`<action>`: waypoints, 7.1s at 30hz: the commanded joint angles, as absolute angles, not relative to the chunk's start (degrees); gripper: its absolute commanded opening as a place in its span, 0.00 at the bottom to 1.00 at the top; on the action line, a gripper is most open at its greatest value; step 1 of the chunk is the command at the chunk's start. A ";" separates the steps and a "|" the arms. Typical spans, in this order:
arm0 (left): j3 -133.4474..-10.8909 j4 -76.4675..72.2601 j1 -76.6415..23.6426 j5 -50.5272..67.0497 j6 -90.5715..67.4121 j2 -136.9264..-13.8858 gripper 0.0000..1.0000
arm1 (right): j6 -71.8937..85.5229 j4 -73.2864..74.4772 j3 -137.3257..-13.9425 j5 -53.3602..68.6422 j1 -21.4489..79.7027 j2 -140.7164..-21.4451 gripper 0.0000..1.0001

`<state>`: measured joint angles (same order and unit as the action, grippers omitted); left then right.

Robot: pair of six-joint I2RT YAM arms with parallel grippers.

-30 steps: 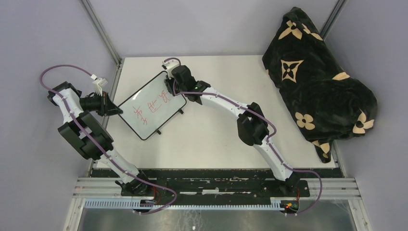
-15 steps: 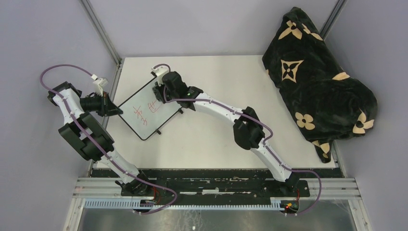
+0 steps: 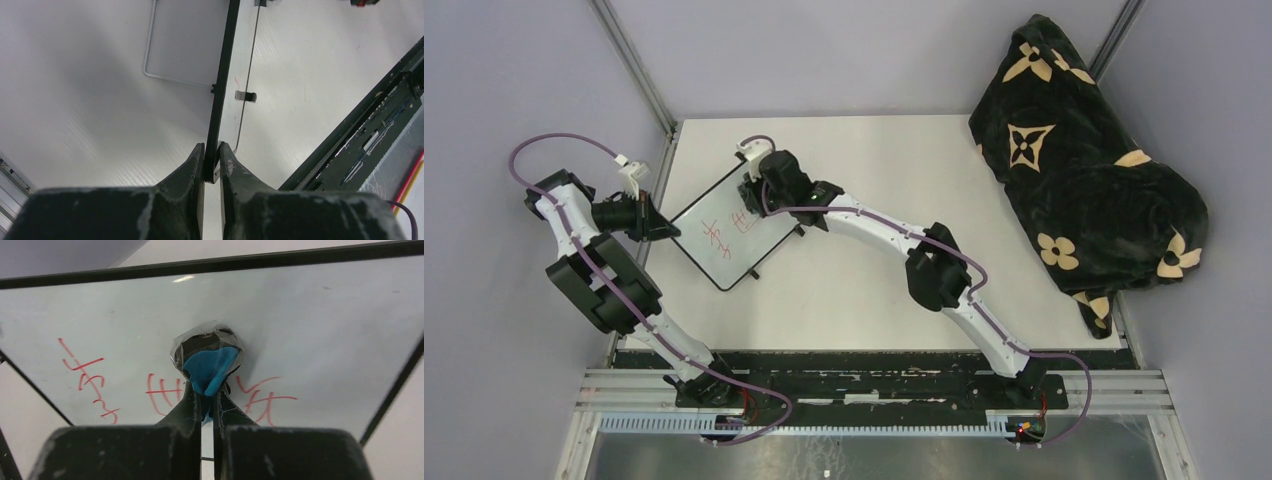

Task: Erase the whiteboard

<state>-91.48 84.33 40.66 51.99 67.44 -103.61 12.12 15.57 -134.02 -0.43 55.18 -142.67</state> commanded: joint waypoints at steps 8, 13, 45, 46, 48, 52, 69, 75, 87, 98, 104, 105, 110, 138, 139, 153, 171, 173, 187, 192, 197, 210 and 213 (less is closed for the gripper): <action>-91.06 83.72 40.04 47.82 69.30 -101.52 0.03 | 9.79 15.81 -132.40 -3.21 47.43 -141.80 0.01; -91.06 83.70 39.90 47.73 69.18 -101.21 0.03 | 10.51 15.98 -132.18 -1.67 47.66 -141.51 0.01; -89.76 83.70 39.37 46.58 70.04 -100.91 0.03 | 9.13 16.44 -127.16 -2.72 49.07 -139.89 0.01; -89.84 83.70 39.40 46.58 70.05 -100.92 0.03 | 8.95 16.44 -126.74 -2.78 48.56 -139.72 0.01; -89.89 83.74 39.38 46.58 70.05 -100.90 0.03 | 8.72 16.43 -126.28 -2.89 47.55 -139.54 0.01; -89.90 83.74 39.37 46.58 69.88 -100.70 0.03 | 8.56 16.44 -126.34 -2.90 46.14 -139.49 0.01; -89.33 83.70 38.68 46.85 69.25 -100.26 0.03 | 10.99 16.48 -129.45 -0.35 53.58 -140.47 0.01; -89.04 83.69 38.42 46.59 69.26 -99.93 0.03 | 12.41 15.70 -131.22 0.92 57.12 -141.80 0.01; -88.27 83.68 37.95 46.35 69.06 -99.16 0.03 | 10.48 16.61 -129.76 -1.84 54.98 -141.38 0.01; -88.62 83.75 37.80 45.70 68.99 -98.68 0.03 | 8.19 17.57 -128.07 -4.97 48.72 -139.67 0.01; -88.66 83.73 37.71 45.80 68.74 -98.57 0.03 | 8.79 17.57 -129.45 -3.45 49.82 -140.17 0.01; -88.68 83.73 37.65 45.79 68.69 -98.54 0.03 | 8.89 17.58 -129.63 -3.21 50.43 -140.38 0.01; -88.45 83.72 37.43 45.73 68.64 -98.40 0.03 | 10.29 17.23 -130.24 -1.93 54.05 -141.14 0.01; -87.45 83.73 36.29 45.27 68.47 -98.27 0.03 | 10.34 16.72 -127.73 -3.80 56.49 -142.01 0.01; -87.53 83.68 36.22 45.20 68.51 -98.31 0.03 | 9.96 16.78 -127.22 -4.05 55.62 -141.78 0.01; -87.62 83.70 36.19 45.17 68.29 -98.48 0.03 | 8.47 17.04 -125.46 -6.42 45.58 -140.66 0.01; -87.17 83.70 35.65 44.75 67.72 -98.28 0.03 | 11.68 16.90 -133.38 -1.84 52.62 -142.78 0.01; -86.88 83.72 35.55 44.60 67.78 -97.90 0.03 | 12.10 16.74 -135.23 -1.80 54.02 -143.27 0.01; -85.30 83.70 35.31 44.12 67.85 -96.49 0.03 | 14.10 13.75 -137.76 0.23 58.02 -145.84 0.01; -85.24 83.71 35.33 43.83 67.85 -96.09 0.03 | 12.90 15.17 -136.70 -2.01 56.95 -145.80 0.01; -85.25 83.74 35.33 43.73 67.94 -95.91 0.03 | 11.15 16.59 -134.78 -4.19 54.43 -144.80 0.01; -85.34 83.68 35.33 44.03 68.03 -96.19 0.03 | 9.64 18.98 -132.88 -4.86 50.37 -143.10 0.01; -85.35 83.67 35.23 44.03 67.87 -96.19 0.03 | 9.78 19.15 -132.89 -4.14 51.80 -142.70 0.01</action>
<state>-86.59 82.59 36.45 48.56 67.29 -97.27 10.81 19.51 -133.34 -1.65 50.74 -143.94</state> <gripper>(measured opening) 0.193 0.047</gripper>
